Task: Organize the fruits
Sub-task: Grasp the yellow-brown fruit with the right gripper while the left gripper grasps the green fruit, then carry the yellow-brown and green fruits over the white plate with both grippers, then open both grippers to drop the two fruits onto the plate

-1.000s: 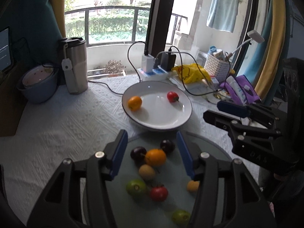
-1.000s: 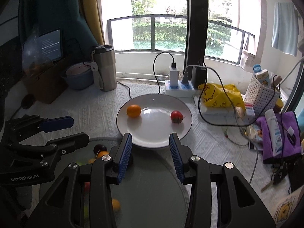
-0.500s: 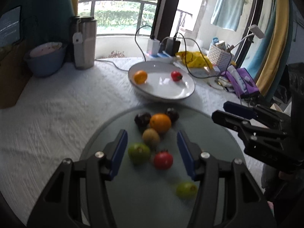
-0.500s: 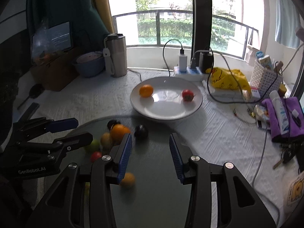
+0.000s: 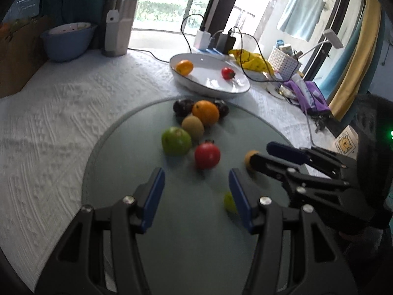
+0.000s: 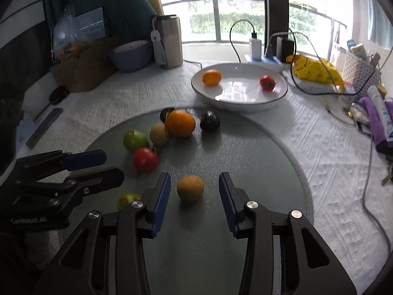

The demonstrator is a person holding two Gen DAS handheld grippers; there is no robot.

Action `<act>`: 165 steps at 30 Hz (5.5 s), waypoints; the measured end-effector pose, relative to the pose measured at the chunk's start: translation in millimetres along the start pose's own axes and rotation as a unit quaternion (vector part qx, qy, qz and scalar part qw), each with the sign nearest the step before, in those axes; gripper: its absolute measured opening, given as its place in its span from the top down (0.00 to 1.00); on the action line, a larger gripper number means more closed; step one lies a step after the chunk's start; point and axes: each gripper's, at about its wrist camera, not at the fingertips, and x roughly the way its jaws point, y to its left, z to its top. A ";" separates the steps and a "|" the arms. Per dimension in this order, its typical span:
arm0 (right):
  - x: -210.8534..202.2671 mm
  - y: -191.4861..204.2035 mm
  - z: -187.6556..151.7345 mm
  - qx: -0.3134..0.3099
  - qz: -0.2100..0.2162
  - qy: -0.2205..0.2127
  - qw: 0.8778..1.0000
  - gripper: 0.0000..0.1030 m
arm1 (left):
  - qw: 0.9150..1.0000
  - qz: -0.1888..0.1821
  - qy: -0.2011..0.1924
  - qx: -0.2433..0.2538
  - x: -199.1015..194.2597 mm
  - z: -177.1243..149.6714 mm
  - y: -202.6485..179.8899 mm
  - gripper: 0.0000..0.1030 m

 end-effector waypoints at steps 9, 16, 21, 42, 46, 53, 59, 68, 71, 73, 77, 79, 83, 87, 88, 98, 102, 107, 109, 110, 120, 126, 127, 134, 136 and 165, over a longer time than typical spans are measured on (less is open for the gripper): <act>11.2 0.8 -3.1 -0.007 0.021 0.023 0.999 0.74 | 1.000 0.017 -0.005 0.022 -8.8 -2.8 -15.8 0.46; 2.4 -5.1 -4.4 -0.006 0.026 0.010 1.000 0.74 | 0.999 0.006 0.009 0.043 -2.8 -2.9 -32.5 0.46; -8.0 -13.8 -6.9 0.002 0.020 0.000 1.000 0.74 | 0.998 0.002 0.031 0.057 9.9 -8.5 -41.9 0.46; -26.3 -17.8 -5.4 0.012 0.014 -0.023 1.000 0.74 | 0.995 0.010 0.033 0.097 9.7 -12.7 -60.3 0.72; -30.3 -18.1 -0.2 0.010 0.012 -0.028 0.999 0.74 | 0.995 0.009 0.027 0.100 6.0 -7.4 -62.1 0.72; -36.8 -18.7 12.9 0.005 0.009 -0.036 0.999 0.74 | 0.994 0.004 0.015 0.108 2.2 7.0 -61.6 0.72; -39.6 -22.1 26.2 0.007 0.005 -0.046 0.999 0.74 | 0.994 0.005 0.004 0.113 1.7 22.2 -61.2 0.72; -34.5 -28.6 46.8 0.006 0.001 -0.052 0.999 0.74 | 0.993 0.008 -0.011 0.117 5.8 47.9 -53.5 0.72; -30.5 -31.2 54.5 0.004 0.000 -0.053 0.999 0.74 | 0.993 0.010 -0.015 0.118 8.7 57.3 -49.9 0.72; -28.1 -33.5 59.2 0.003 0.000 -0.054 0.999 0.74 | 0.993 0.012 -0.018 0.120 11.0 65.2 -47.3 0.72; -22.9 -38.4 69.8 0.002 -0.001 -0.058 0.998 0.74 | 0.991 0.016 -0.025 0.131 15.3 80.0 -46.2 0.72; -19.5 -41.3 75.3 0.001 -0.001 -0.060 0.998 0.74 | 0.990 0.013 -0.027 0.135 18.6 88.1 -45.3 0.72; -14.8 -45.7 87.3 -0.003 -0.004 -0.065 0.998 0.74 | 0.990 0.007 -0.027 0.136 25.5 103.9 -40.3 0.72; -8.8 -50.4 98.7 -0.005 -0.006 -0.068 0.998 0.74 | 0.990 0.001 -0.024 0.136 35.9 121.7 -33.9 0.72; -6.4 -52.2 101.8 -0.006 -0.006 -0.069 0.998 0.74 | 0.990 0.001 -0.022 0.137 39.6 126.9 -32.3 0.72; 16.9 -68.6 134.0 -0.009 -0.015 -0.072 0.997 0.74 | 0.988 0.001 -0.020 0.154 63.9 165.2 -22.0 0.72; 25.5 -74.0 142.0 -0.008 -0.017 -0.071 0.997 0.74 | 0.988 -0.002 -0.018 0.155 75.1 176.7 -18.9 0.72; 37.4 -78.6 151.9 -0.010 -0.021 -0.069 0.997 0.74 | 0.987 -0.007 -0.016 0.160 94.0 190.7 -17.3 0.72; 43.5 -81.7 155.8 -0.008 -0.022 -0.067 0.997 0.74 | 0.987 -0.010 -0.012 0.158 102.9 196.0 -15.1 0.72; 46.9 -83.8 157.8 -0.007 -0.023 -0.066 0.998 0.74 | 0.987 -0.011 -0.011 0.157 105.5 197.9 -14.7 0.72; 77.3 -97.8 173.6 0.002 -0.027 -0.057 0.998 0.74 | 0.990 -0.019 0.006 0.141 140.8 213.7 -3.7 0.72; 98.3 -103.3 182.1 0.001 -0.024 -0.048 0.999 0.74 | 0.991 -0.024 0.020 0.133 159.0 218.4 -1.2 0.72; 102.7 -104.5 183.3 0.003 -0.023 -0.046 0.999 0.74 | 0.990 -0.023 0.022 0.134 160.8 218.6 -1.2 0.72; 125.4 -110.1 181.7 0.011 -0.018 -0.028 0.999 0.74 | 0.991 -0.018 0.037 0.131 175.6 219.8 1.5 0.71; 132.3 -112.3 179.1 0.012 -0.017 -0.020 1.000 0.74 | 0.991 -0.013 0.041 0.129 179.6 219.7 3.0 0.71; 97.5 -99.0 173.1 0.022 -0.018 -0.037 0.999 0.74 | 0.992 -0.001 -0.010 0.124 118.7 216.8 -2.1 0.56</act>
